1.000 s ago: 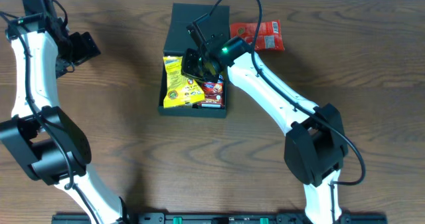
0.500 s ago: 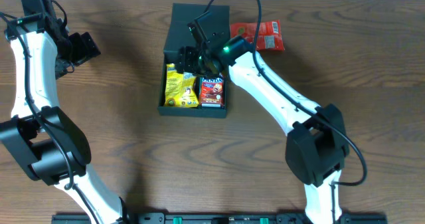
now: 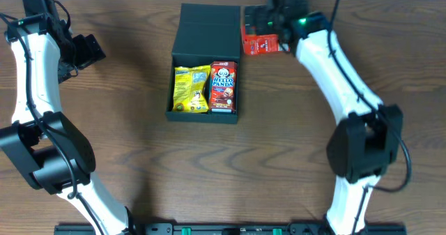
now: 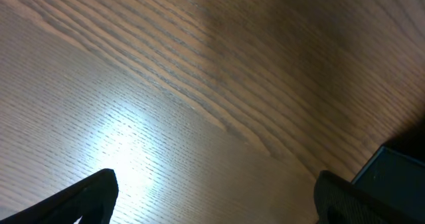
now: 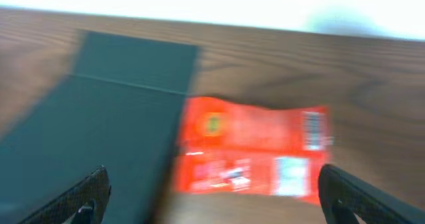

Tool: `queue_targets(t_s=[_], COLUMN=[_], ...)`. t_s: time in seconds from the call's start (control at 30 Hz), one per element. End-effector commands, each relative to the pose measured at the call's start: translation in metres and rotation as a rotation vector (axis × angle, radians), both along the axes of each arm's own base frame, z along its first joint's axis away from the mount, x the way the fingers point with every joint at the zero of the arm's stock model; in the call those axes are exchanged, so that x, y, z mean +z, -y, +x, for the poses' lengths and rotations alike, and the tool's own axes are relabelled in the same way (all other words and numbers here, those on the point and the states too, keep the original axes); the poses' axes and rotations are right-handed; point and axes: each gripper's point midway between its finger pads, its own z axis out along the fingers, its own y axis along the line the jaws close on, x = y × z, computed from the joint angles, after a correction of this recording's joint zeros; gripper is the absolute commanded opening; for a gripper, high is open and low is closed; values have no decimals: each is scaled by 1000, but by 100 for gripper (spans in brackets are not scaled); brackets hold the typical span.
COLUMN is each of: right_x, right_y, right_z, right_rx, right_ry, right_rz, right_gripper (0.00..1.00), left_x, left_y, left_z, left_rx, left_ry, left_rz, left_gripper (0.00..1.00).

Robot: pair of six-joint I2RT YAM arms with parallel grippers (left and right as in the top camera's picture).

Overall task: Pack container
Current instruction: 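Move the right gripper to the red snack pack and grasp its edge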

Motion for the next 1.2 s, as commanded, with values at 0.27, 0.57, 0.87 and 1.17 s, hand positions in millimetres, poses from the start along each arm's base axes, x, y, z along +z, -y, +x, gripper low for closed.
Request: queue_targets(t_s=[0.27, 0.57, 0.87, 1.17], right_x=[-66, -102, -132, -143], right_y=[18, 4, -16, -4], right_z=[6, -21, -31, -8], right_rx=[304, 403, 452, 332], right_ry=[-51, -182, -229, -171], right_rz=[-420, -458, -476, -539], right_gripper=[99, 98, 98, 94], left_x=[12, 12, 13, 13], left_y=[0, 3, 3, 3], left_z=[0, 1, 2, 2], left_rx=[-5, -3, -4, -26], left_ry=[24, 30, 33, 33], left_rz=[5, -13, -12, -5], left_gripper=[95, 95, 95, 95])
